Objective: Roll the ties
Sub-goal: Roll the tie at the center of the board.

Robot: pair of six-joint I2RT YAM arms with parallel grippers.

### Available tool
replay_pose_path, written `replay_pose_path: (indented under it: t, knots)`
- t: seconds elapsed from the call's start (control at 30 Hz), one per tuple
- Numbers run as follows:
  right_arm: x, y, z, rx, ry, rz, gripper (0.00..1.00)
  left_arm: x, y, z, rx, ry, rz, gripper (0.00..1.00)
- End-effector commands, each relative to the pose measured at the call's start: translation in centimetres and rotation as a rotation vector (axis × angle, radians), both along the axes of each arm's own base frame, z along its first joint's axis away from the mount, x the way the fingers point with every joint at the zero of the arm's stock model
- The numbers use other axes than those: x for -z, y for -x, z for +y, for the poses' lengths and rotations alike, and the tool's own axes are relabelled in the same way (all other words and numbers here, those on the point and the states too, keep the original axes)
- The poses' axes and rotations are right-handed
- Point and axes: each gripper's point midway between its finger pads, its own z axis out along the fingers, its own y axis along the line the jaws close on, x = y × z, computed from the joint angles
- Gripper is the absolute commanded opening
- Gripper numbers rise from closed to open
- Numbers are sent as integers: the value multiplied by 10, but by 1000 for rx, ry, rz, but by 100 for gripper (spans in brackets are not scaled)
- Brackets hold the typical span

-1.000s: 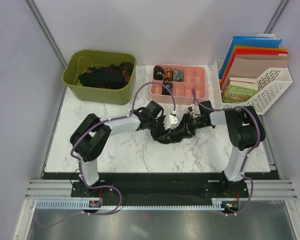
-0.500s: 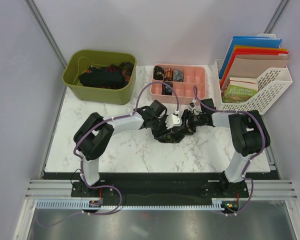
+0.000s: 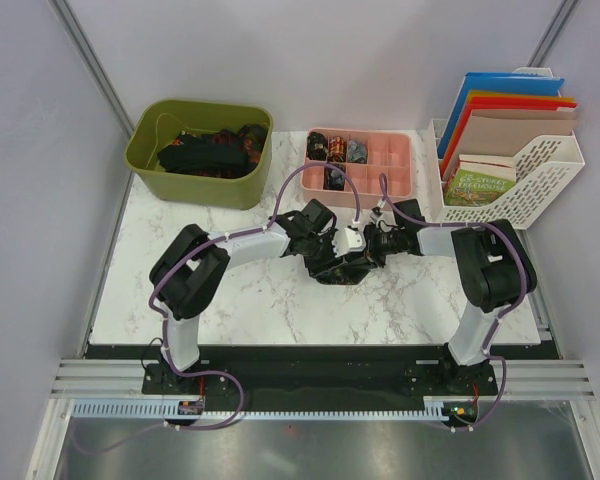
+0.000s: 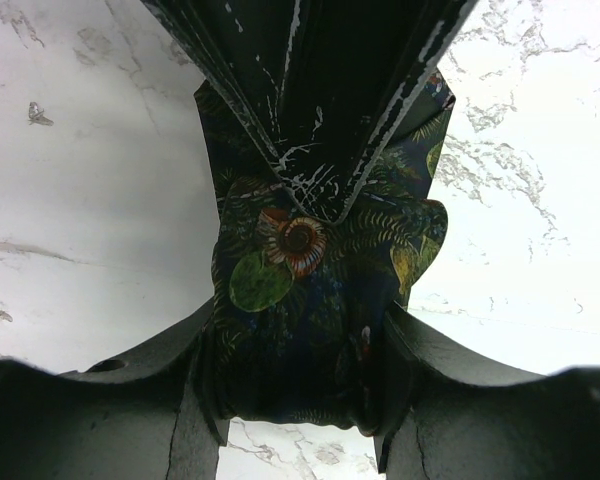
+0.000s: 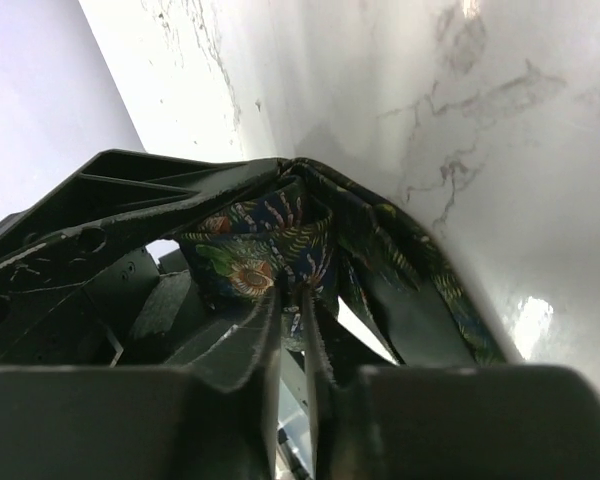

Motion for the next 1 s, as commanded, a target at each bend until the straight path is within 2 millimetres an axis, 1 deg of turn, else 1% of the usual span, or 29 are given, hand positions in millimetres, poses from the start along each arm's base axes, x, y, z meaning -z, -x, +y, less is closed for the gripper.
replay_pose_path:
  t: [0.0,0.07,0.17,0.2,0.27,0.3,0.4,0.57,0.6,0.67,0.7,0.8,0.9,0.97]
  knots:
    - [24,2,-4,1,52,13,13,4,0,3,11,-30,1,4]
    - [29,3,-5,-1,63,22,8,-3,1,0,15,-10,3,5]
    - [33,2,-7,2,72,22,0,-10,1,-4,11,12,5,10]
    - [32,1,-6,0,75,17,0,-10,2,-4,10,13,7,15]
    - [33,0,-7,5,82,14,0,-14,2,-6,6,26,13,20]
    - [33,-1,-8,8,88,10,0,-15,3,-7,6,31,15,27]
    - [35,0,-10,8,106,6,0,-23,3,-11,0,57,21,37]
    - [40,0,-14,2,137,-4,0,-34,1,-15,-5,88,10,45]
    - [41,1,-15,3,144,0,0,-38,0,-16,-4,96,3,48]
    - [42,2,-15,-2,150,-3,0,-43,1,-18,-3,114,4,51]
    - [42,2,-16,-3,154,-4,0,-48,1,-19,-1,125,1,54]
    - [43,2,-17,-7,166,-9,0,-55,2,-23,0,150,5,59]
    - [43,1,-18,-5,170,-13,0,-62,2,-26,-7,172,7,62]
    - [43,0,-19,-4,173,-16,0,-62,4,-27,-2,177,12,63]
